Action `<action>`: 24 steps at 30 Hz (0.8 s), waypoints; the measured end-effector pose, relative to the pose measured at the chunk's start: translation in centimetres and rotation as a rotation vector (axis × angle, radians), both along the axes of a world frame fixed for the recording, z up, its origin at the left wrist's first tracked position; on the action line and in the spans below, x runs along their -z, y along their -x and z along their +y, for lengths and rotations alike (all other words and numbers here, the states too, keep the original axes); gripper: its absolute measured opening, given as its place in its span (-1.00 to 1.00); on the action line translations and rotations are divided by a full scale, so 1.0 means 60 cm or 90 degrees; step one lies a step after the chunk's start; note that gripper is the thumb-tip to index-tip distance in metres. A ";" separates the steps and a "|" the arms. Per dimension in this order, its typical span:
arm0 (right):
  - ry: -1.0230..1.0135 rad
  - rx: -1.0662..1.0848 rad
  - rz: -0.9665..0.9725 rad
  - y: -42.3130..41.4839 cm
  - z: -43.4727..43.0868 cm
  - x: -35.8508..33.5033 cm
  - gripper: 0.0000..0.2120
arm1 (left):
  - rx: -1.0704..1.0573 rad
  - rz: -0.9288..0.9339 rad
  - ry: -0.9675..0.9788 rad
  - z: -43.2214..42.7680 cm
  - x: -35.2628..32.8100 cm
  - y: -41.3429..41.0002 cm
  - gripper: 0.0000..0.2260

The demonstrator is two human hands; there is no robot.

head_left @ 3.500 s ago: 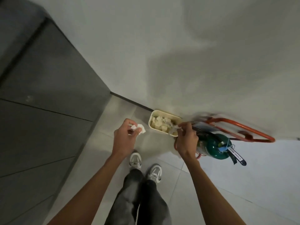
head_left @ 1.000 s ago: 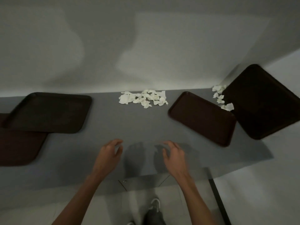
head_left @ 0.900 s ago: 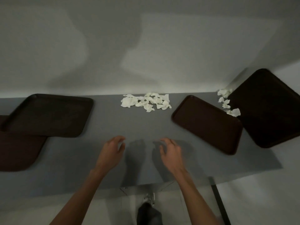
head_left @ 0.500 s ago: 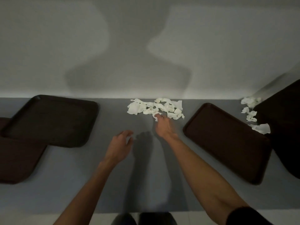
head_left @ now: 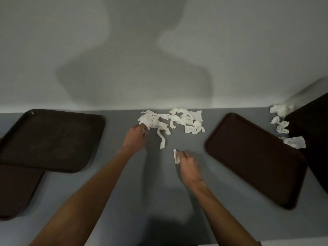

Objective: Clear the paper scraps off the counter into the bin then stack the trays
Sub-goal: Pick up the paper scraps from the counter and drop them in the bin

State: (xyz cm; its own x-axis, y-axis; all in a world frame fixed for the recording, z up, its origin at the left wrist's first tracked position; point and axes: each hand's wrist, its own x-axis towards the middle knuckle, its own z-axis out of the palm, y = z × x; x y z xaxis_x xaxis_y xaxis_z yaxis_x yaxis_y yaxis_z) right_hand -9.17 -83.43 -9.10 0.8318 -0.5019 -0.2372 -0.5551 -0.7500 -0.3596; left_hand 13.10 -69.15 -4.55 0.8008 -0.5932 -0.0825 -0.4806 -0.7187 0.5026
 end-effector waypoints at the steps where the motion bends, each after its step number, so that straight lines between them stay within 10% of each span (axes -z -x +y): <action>1: -0.023 0.018 0.003 0.016 0.002 0.001 -0.52 | -0.002 0.000 -0.007 -0.014 0.006 -0.013 -0.77; 24: -0.146 0.239 -0.132 0.127 0.063 0.004 -0.83 | 0.249 -0.011 -0.032 0.045 0.121 0.145 -0.49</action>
